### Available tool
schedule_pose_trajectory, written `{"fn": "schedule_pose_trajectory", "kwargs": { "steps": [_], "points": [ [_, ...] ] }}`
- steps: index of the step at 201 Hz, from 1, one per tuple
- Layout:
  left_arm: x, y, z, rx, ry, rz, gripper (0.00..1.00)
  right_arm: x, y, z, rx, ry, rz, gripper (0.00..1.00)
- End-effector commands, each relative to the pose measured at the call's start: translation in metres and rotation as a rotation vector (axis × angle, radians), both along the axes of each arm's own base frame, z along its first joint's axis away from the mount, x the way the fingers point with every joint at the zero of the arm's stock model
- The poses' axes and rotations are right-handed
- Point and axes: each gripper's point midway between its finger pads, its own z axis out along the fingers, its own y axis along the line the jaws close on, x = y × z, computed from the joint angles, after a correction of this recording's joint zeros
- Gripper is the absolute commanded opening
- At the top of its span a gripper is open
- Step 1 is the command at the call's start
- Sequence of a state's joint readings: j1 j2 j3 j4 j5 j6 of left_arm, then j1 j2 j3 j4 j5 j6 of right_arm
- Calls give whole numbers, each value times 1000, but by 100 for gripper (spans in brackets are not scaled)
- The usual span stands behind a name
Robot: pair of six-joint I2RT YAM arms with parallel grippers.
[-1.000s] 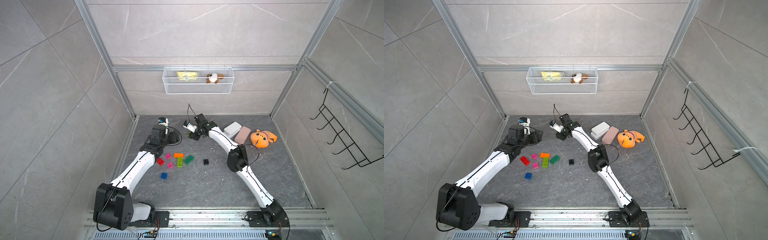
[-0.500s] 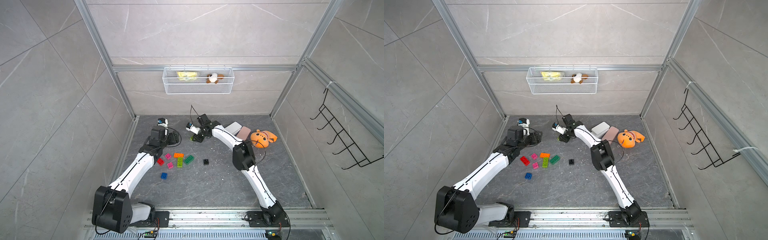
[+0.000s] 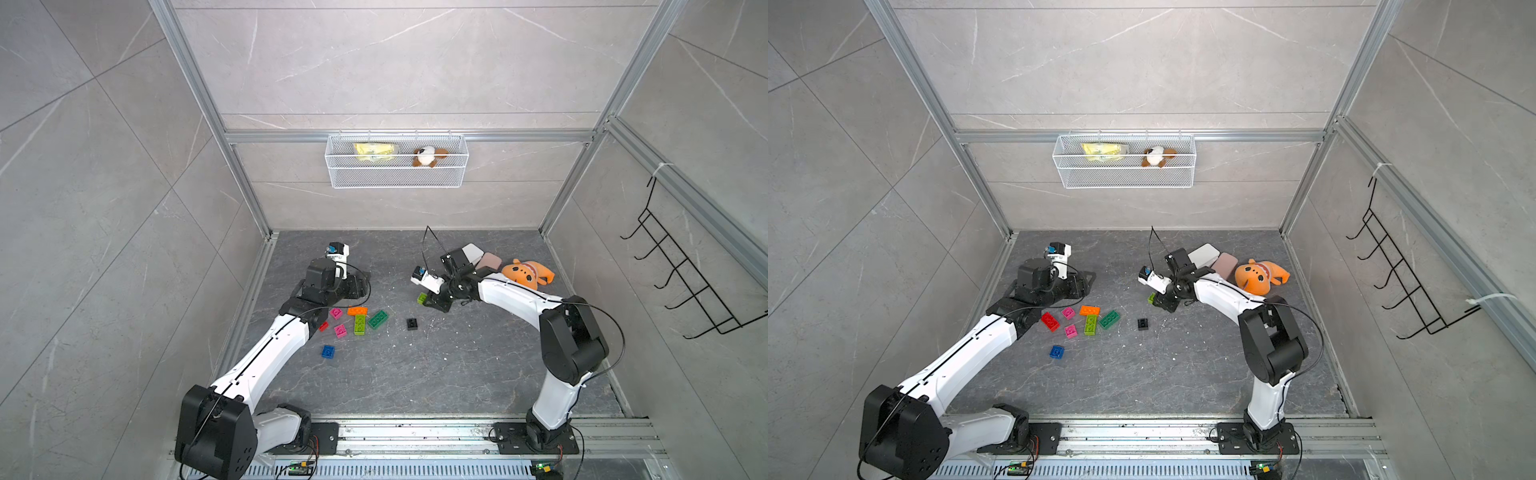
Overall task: Assemble a carrot with lego
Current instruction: Adjust the lego brick at the center of the board.
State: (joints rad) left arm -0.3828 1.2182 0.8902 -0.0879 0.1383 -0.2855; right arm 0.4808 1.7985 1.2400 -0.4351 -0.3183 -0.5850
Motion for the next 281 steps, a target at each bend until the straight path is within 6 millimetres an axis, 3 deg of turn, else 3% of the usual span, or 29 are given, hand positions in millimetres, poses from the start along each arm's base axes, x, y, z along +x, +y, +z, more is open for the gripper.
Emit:
{"fn": "schedule_pose_trajectory", "kwargs": {
  "steps": [1, 31, 75, 178, 242, 281],
  "points": [
    [-17, -14, 11, 30, -66, -105, 72, -20, -8, -9, -35, 10, 60, 35],
    [-23, -15, 9, 45, -76, -126, 72, -32, -17, -25, -71, 38, 69, 36],
    [-24, -13, 7, 58, -81, -126, 72, -29, -21, -45, -111, 57, 62, 39],
    [-25, -12, 0, 86, -72, -133, 72, -29, -22, -49, -142, 105, 61, 57],
    [-25, -10, -1, 97, -70, -128, 72, -34, -17, -55, -163, 127, 106, 58],
    [-25, -10, 0, 97, -70, -128, 72, -31, -15, -56, -170, 127, 113, 49]
  ]
}}
